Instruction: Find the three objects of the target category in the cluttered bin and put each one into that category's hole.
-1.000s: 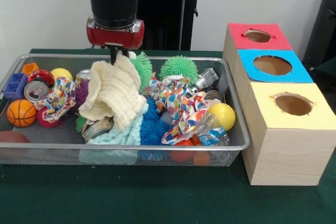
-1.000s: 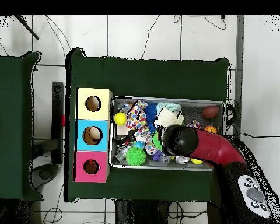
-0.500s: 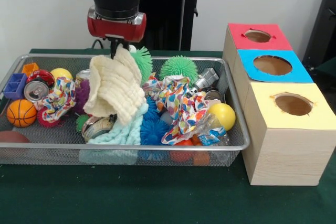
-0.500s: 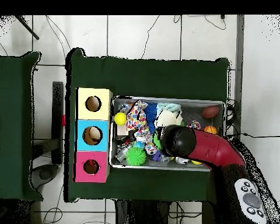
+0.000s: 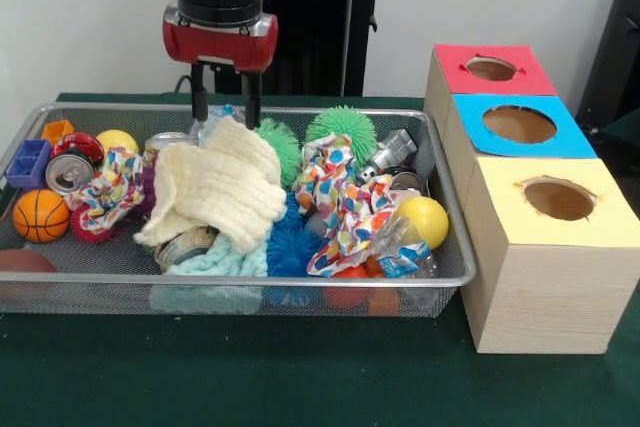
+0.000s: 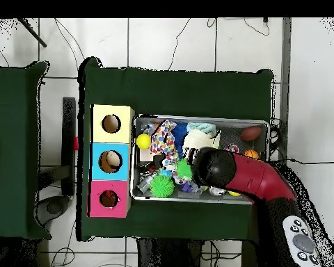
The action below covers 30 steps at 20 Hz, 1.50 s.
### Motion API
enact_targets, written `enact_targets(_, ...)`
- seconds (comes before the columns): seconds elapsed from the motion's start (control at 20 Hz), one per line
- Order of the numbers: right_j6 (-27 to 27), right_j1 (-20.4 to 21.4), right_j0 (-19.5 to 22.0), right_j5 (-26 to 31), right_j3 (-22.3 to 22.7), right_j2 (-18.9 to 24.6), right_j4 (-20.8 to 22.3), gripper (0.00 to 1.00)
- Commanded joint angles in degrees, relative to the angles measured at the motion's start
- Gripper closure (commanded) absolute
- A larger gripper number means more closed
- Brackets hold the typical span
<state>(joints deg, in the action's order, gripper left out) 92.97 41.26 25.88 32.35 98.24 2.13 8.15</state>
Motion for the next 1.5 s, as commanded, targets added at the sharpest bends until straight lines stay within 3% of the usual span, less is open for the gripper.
enact_targets(0.05, 7.8, -1.4, 0.0, -0.1, 0.5, 0.4, -0.6, 0.00)
enact_targets(0.2, 6.8, -3.5, 1.1, -2.5, -0.7, 0.7, 0.4, 0.00)
enact_targets(0.6, 1.7, -14.6, 7.0, -12.0, -5.1, -1.2, 7.6, 0.00)
enact_targets(1.05, -4.8, -18.7, 15.2, -12.6, -9.1, 3.1, 12.9, 0.00)
enact_targets(1.5, -6.2, -21.2, 19.5, -11.6, -11.1, 6.1, 16.4, 0.00)
